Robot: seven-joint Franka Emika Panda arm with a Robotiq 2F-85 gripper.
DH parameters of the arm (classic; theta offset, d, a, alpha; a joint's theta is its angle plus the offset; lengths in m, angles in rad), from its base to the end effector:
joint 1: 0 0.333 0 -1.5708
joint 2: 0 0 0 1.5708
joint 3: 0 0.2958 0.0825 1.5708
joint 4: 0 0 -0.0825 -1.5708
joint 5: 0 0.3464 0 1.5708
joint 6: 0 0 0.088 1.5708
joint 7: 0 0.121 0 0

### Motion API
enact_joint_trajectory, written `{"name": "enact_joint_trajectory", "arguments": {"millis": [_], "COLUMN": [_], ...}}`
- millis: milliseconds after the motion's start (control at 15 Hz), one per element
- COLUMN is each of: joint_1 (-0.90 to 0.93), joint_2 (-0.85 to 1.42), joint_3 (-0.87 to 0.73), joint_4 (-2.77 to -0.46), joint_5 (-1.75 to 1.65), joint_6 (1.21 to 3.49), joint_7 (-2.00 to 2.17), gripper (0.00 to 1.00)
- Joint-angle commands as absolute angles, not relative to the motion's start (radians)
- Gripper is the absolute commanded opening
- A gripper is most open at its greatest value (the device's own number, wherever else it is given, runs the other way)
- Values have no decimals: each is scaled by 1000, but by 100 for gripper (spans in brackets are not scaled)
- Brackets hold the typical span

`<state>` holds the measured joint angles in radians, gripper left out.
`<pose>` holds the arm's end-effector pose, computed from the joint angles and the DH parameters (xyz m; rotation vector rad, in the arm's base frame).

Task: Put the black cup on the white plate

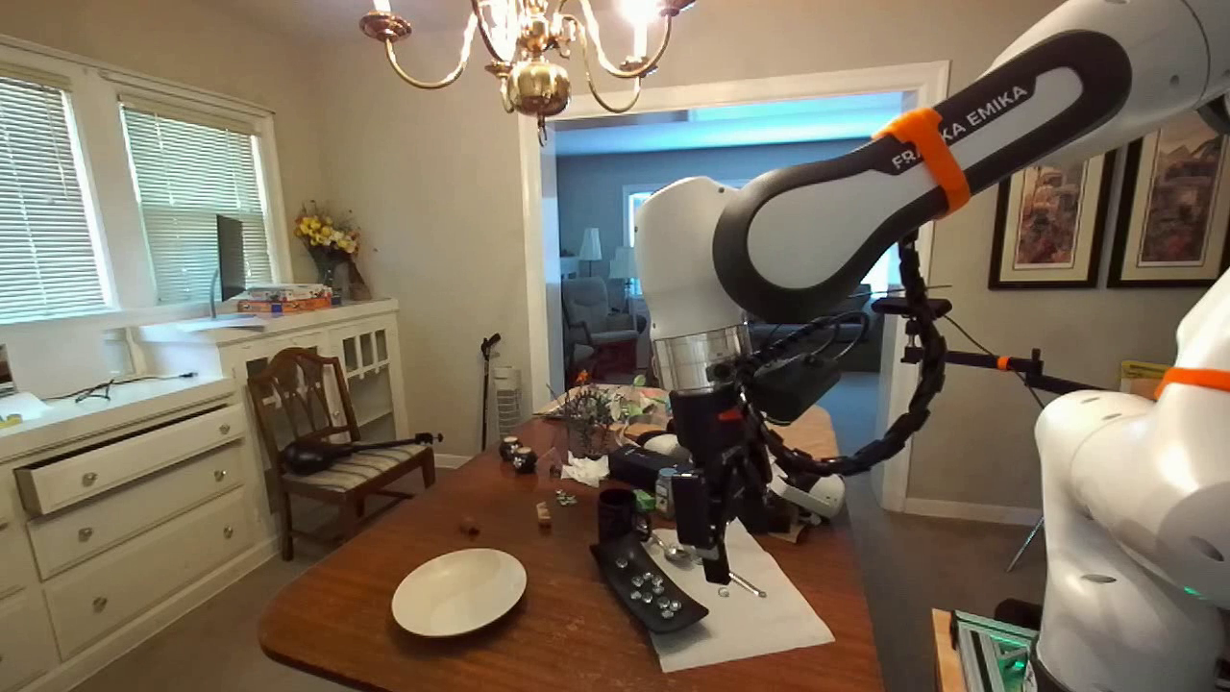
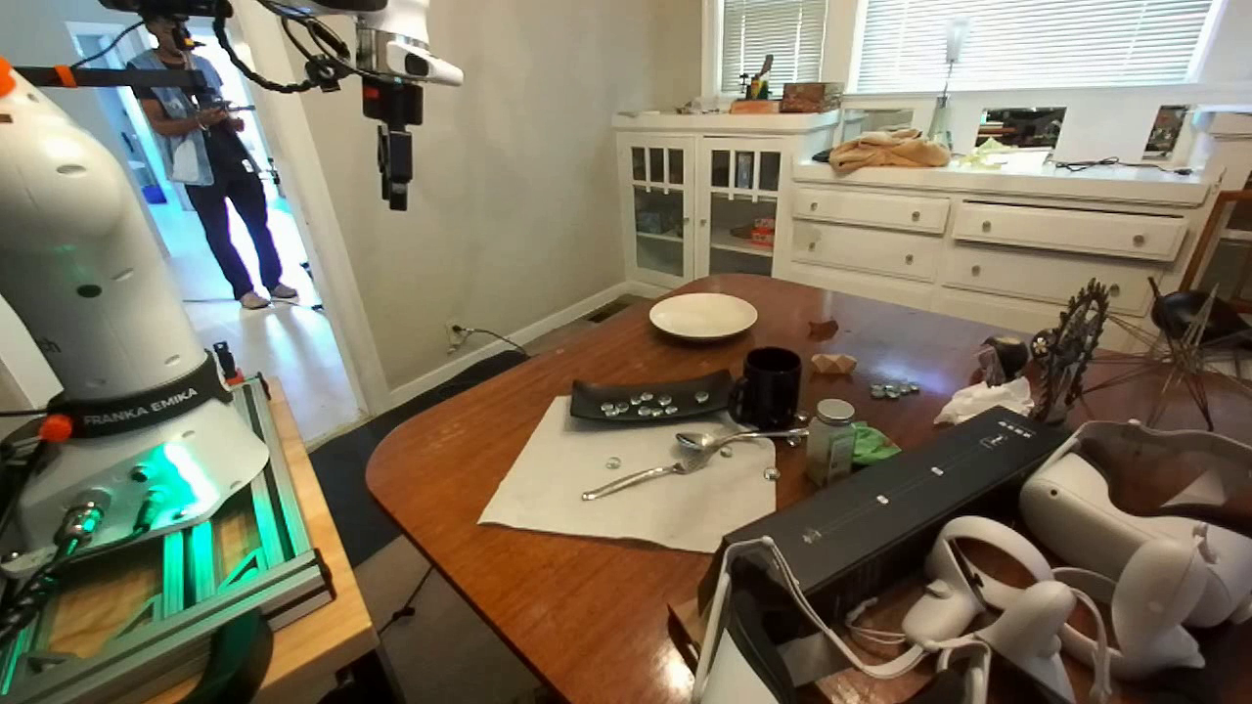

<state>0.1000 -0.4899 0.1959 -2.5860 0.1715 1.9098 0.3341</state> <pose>0.3219 0.1110 0.3921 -3.1134 0.2219 0.3141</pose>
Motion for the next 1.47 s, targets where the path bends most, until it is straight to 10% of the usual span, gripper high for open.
{"name": "enact_joint_trajectory", "arguments": {"millis": [0, 800, 1400], "joint_1": [52, -196, -158], "joint_2": [-442, 44, 447], "joint_3": [204, 50, -212], "joint_4": [-2574, -2363, -1940], "joint_5": [139, -220, -237], "joint_6": [1988, 2444, 2357], "joint_7": [440, 837, 869], "gripper": [100, 100, 100]}}
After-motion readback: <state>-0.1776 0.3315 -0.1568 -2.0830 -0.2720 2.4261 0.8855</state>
